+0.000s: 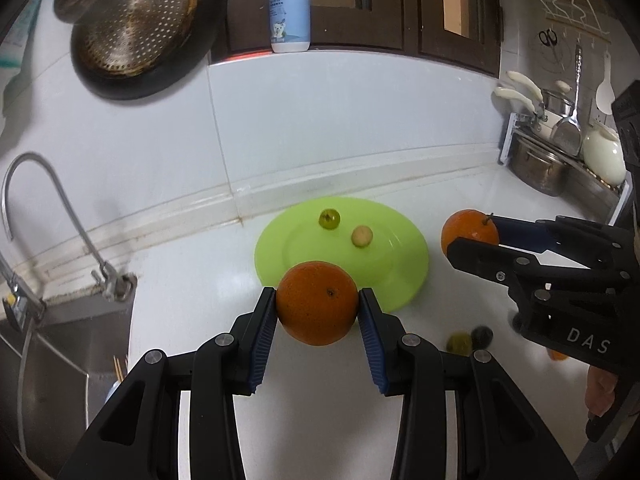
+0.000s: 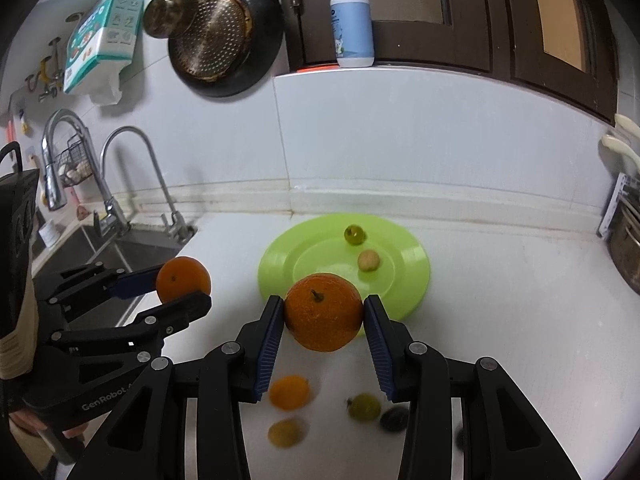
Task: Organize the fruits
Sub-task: 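Carry both oranges onto the green plate and open both grippers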
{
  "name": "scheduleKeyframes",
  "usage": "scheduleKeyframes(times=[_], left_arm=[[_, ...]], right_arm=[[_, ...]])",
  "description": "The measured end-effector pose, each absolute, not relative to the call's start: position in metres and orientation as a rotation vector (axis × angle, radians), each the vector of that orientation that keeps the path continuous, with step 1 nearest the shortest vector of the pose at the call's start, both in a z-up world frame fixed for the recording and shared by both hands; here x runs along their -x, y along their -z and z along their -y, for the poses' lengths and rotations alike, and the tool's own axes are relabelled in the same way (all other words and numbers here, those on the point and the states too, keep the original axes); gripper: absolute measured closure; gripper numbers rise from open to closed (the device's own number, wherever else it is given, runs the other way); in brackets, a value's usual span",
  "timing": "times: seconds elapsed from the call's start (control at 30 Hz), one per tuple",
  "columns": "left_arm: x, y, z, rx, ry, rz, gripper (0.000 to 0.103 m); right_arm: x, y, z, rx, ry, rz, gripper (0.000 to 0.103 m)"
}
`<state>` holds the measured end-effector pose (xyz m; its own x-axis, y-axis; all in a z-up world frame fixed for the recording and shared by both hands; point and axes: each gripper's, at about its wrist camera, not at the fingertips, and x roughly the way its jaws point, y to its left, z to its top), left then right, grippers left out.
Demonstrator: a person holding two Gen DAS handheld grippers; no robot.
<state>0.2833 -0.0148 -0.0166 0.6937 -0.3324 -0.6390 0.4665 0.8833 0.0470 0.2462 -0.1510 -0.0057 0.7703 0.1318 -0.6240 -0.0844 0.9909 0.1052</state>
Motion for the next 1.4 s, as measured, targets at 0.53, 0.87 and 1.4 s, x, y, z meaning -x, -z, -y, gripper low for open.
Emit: scheduleKeyframes(times=[0.53,0.87,1.4], left_arm=[[-0.376,0.021,0.050,-0.211,0.468,-0.758,0.063],[-0.429,0.057,0.075,-0.233,0.466,-0.864,0.063],[-0.462,0.086,0.086,-0.209,0.442,-0.958,0.061]], right_arm=[[-0.340,0.008,0.171,-0.036,-0.100,-0.776,0.061],[-0.403,0.049,0.190,-0.050,-0.088,-0.898,0.061],[-0.444,0.083,0.195,-0.066,-0.084,-0.976,0.061]])
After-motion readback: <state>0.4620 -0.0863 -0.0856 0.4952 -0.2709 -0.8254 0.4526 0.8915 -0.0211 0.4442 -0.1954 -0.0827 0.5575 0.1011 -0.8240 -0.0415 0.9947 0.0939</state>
